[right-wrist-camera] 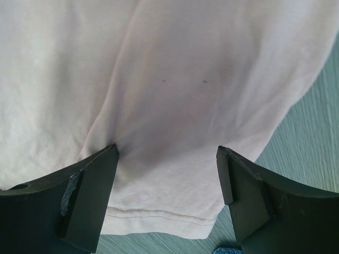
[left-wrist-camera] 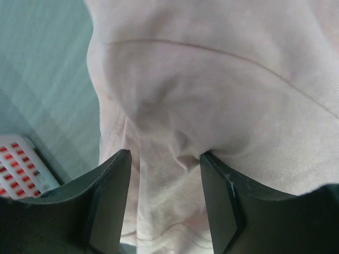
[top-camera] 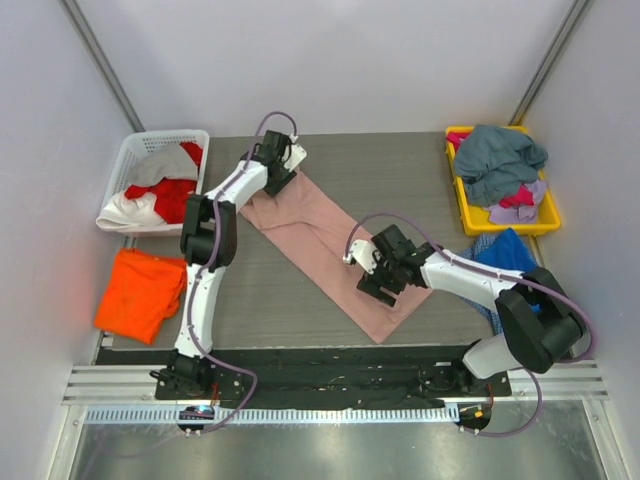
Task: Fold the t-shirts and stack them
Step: Rotate the tshirt 90 degrees
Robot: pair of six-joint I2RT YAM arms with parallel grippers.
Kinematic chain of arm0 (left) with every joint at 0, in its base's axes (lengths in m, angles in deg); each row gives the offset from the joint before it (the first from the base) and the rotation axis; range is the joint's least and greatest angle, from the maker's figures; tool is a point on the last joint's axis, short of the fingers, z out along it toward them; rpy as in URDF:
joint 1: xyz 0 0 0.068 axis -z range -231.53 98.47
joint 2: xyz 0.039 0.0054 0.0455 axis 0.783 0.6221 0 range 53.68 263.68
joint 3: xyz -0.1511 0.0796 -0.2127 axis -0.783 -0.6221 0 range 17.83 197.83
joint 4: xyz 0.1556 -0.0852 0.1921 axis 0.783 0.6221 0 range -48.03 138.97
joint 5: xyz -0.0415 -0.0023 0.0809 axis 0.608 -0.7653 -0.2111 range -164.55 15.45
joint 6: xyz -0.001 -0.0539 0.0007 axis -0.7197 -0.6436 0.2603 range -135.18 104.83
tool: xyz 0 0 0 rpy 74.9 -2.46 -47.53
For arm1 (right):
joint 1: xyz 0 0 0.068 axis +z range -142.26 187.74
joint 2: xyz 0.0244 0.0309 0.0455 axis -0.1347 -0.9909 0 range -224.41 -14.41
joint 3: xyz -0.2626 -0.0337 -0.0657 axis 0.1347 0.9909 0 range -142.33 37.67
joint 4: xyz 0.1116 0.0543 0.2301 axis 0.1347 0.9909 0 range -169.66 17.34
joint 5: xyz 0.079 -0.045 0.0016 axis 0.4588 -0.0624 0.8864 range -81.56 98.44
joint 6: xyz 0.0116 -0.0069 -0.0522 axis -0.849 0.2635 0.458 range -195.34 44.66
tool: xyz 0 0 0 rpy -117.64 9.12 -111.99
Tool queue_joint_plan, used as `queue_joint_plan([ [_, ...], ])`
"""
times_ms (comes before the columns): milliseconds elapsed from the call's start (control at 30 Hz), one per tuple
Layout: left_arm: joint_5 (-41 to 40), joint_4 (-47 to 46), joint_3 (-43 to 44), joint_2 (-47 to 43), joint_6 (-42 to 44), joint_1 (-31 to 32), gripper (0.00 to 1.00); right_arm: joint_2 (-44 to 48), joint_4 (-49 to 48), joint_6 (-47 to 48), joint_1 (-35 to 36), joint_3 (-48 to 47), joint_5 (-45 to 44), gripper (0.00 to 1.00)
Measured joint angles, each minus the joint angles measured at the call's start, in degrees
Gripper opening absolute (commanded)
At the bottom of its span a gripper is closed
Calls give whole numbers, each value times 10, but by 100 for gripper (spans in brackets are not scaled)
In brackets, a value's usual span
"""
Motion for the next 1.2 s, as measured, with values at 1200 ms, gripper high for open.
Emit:
queue_joint_plan([
  [1200,-101,-203,249,211,109,102,66,-171,-137,-4,274,-140,-19,85],
])
